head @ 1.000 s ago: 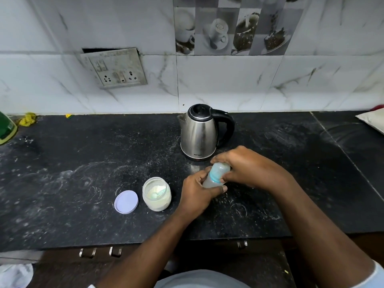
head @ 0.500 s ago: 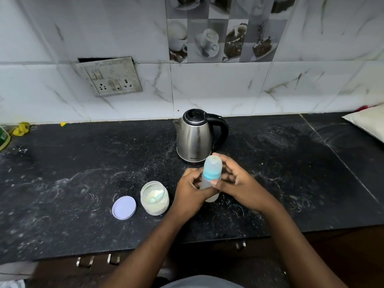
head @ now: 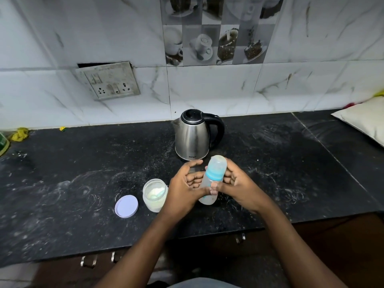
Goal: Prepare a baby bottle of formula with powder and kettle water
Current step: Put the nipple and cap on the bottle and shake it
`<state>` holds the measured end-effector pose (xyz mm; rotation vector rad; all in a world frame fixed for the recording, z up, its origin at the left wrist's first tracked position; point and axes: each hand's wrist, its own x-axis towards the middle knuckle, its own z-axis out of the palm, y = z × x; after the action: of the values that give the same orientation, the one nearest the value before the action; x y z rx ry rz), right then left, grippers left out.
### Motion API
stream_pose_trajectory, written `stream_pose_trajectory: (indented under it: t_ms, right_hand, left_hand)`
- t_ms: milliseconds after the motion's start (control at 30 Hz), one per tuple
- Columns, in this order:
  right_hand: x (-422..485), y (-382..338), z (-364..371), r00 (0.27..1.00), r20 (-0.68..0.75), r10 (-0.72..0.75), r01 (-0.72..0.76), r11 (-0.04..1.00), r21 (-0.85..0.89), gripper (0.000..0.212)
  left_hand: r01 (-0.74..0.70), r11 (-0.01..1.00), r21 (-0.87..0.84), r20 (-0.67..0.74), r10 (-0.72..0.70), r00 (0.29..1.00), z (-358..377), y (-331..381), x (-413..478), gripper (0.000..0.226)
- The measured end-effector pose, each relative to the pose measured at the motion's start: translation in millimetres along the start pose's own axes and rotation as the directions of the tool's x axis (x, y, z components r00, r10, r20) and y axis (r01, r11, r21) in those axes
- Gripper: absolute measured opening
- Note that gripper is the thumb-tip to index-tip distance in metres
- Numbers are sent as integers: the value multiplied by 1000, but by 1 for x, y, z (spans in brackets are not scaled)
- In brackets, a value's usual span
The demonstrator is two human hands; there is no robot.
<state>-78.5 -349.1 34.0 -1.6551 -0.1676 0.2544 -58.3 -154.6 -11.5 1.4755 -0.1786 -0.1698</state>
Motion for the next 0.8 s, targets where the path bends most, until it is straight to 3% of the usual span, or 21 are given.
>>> stream_pose_trajectory:
  t_ms: [100, 300, 600, 800]
  right_hand:
    - [1, 6, 8, 997, -75, -30, 36, 996, 79, 82]
    - [2, -1, 11, 972, -203, -121, 131, 991, 37, 80]
    - [9, 7, 16, 992, -113, -51, 66, 989, 130, 91]
    - [11, 5, 14, 967, -244, -68, 122, 969, 216, 86]
  left_hand:
    - [6, 1000, -29, -27, -6, 1000, -2, 1, -6, 88]
    - [54, 998, 33, -55, -52, 997, -4, -4, -21, 49]
    - [103, 995, 8, -69, -103, 992, -16, -12, -26, 53]
    - [95, 995, -16, -142, -97, 985, -19, -9, -30, 30]
